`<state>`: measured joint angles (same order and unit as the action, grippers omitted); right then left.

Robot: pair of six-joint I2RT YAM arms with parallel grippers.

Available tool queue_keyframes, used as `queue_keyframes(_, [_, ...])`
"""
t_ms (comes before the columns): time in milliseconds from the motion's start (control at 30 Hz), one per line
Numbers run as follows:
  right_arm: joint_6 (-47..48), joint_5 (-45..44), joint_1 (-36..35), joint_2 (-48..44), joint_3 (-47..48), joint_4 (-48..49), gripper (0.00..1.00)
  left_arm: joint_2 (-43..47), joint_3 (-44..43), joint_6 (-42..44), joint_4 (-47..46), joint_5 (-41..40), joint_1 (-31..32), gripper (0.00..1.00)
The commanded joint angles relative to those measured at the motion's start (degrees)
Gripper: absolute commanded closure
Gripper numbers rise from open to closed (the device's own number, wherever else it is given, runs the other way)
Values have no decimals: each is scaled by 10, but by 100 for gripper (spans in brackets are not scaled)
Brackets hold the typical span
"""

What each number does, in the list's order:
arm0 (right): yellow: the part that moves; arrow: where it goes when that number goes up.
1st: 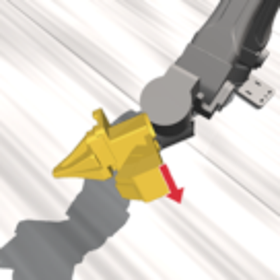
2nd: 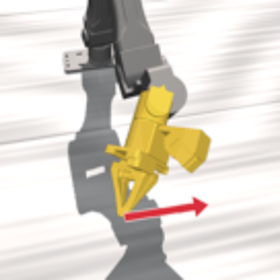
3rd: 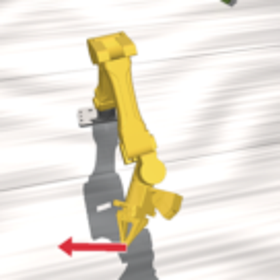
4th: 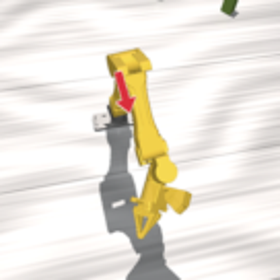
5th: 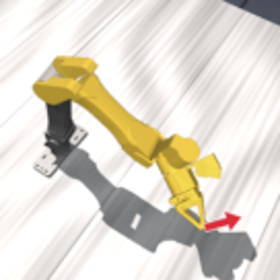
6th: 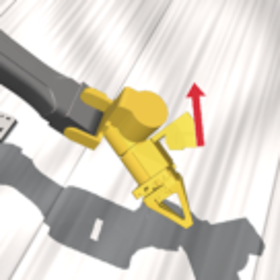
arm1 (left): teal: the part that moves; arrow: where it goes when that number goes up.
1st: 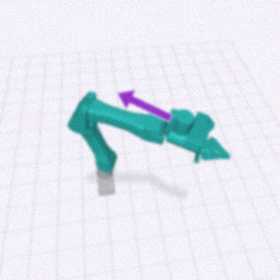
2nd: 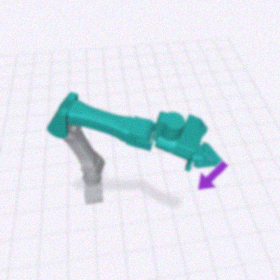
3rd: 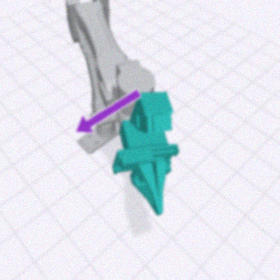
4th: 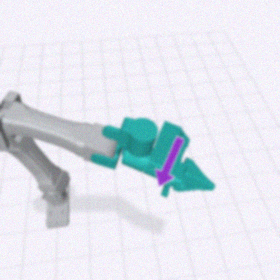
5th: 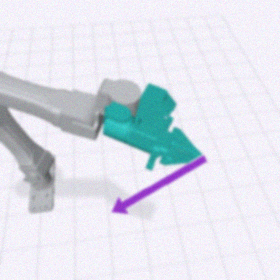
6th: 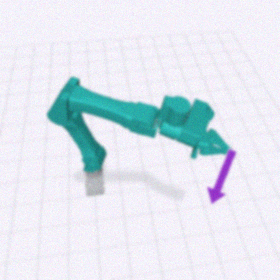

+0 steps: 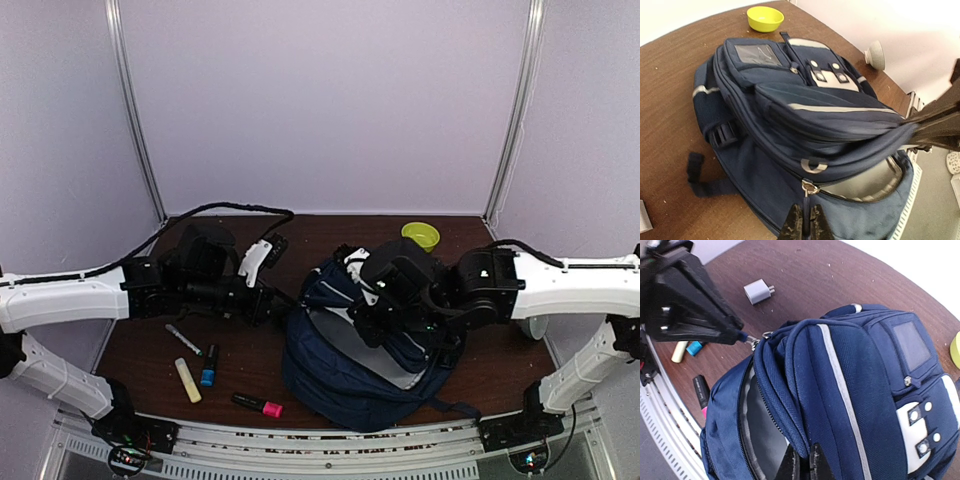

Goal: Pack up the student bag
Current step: Unzip the second largest pocket of the student bag.

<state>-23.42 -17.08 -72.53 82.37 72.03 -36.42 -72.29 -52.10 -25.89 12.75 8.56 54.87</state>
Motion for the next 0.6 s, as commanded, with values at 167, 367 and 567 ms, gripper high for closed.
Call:
queue_keyframes(167, [-1, -39, -4, -83, 22, -1, 100, -86, -18, 9, -40, -27, -72, 100])
queue_keyframes(367, [0, -54, -4, -71, 45, -20, 100, -226, -105, 1, -51, -16, -114, 100])
queue_keyframes(567, [-3, -61, -4, -61, 45, -18, 100, -289, -171, 5, -9, -14, -126, 100])
